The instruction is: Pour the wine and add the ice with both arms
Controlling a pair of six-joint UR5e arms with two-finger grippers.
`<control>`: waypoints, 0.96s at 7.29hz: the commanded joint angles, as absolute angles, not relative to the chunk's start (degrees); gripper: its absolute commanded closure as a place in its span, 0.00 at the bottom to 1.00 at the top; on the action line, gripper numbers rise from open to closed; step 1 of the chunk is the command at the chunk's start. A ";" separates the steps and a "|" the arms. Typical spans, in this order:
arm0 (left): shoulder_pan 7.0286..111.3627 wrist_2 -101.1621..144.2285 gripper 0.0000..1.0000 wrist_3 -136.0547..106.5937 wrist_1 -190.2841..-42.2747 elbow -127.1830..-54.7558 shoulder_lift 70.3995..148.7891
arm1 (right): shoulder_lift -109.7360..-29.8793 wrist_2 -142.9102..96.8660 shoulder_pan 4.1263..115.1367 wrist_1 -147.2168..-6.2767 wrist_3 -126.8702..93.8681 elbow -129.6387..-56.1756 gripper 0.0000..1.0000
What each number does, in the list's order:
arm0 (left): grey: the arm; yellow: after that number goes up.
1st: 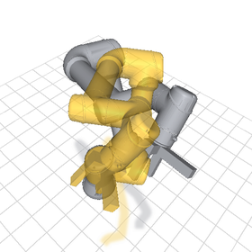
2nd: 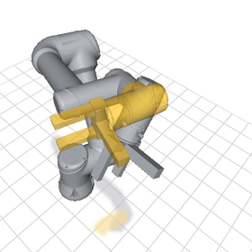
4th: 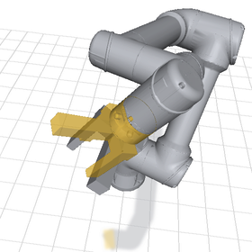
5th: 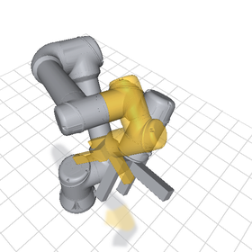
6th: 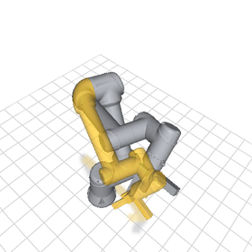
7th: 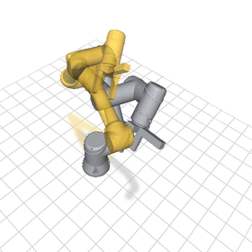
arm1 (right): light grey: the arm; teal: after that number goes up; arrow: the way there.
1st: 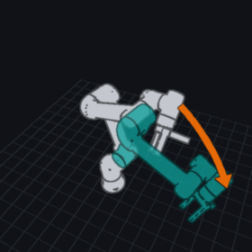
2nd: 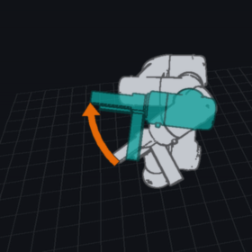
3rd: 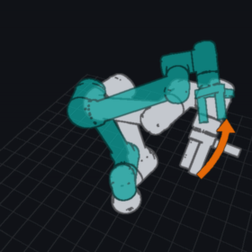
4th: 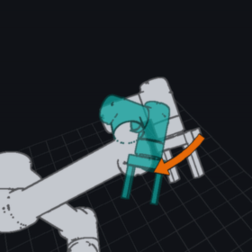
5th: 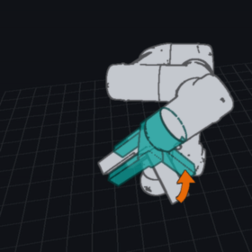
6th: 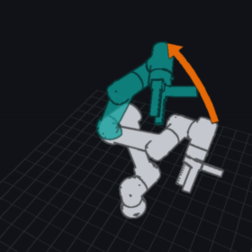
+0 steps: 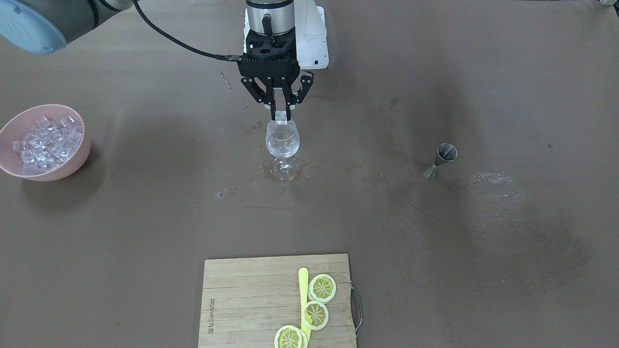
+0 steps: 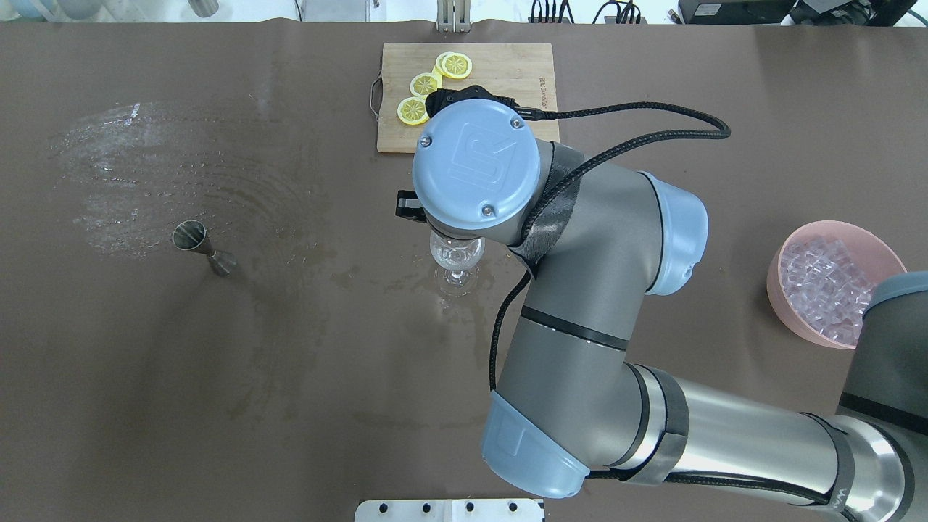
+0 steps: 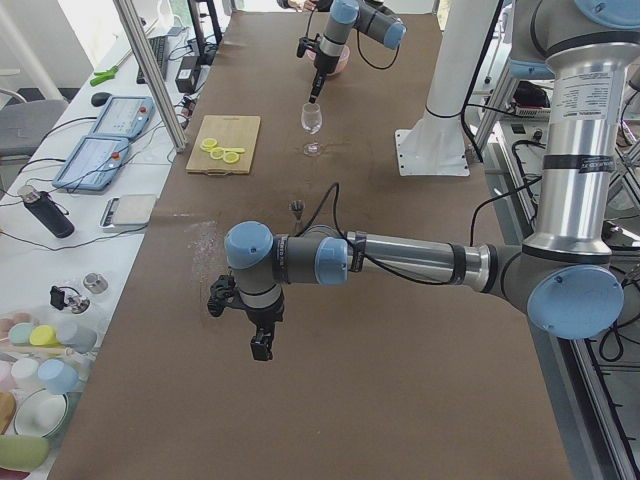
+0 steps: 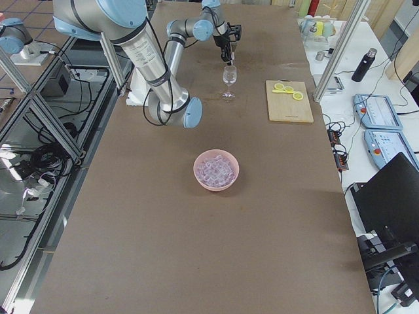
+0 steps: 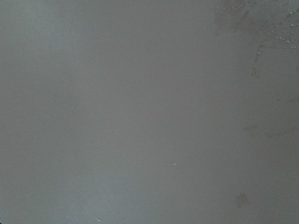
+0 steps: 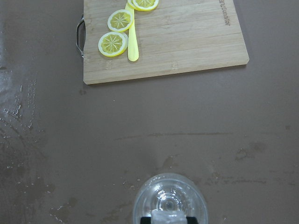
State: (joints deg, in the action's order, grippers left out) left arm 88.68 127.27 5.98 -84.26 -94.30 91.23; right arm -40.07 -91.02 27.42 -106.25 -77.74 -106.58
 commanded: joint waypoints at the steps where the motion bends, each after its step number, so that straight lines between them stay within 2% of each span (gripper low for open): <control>1: 88.68 127.27 0.02 5.98 -84.46 -94.22 91.23 | -40.25 -91.05 27.42 -104.24 -77.87 -106.35 0.21; 2: 88.68 127.27 0.02 5.98 -84.46 -94.22 91.23 | -40.25 -91.05 27.42 -104.24 -77.70 -106.35 0.16; 4: 88.68 127.27 0.02 5.98 -84.46 -94.22 91.23 | -40.25 -91.05 27.42 -104.24 -77.52 -106.26 0.15; 5: 88.68 127.27 0.02 5.98 -84.46 -94.22 91.23 | -40.25 -91.05 27.42 -104.24 -77.43 -106.35 0.06; 6: 88.77 127.27 0.02 5.98 -84.46 -94.22 91.14 | -40.34 -91.32 27.42 -104.33 -77.34 -106.35 0.01; 7: 88.68 127.27 0.02 5.89 -84.46 -94.22 91.06 | -40.43 -91.49 27.60 -104.41 -77.34 -106.52 0.01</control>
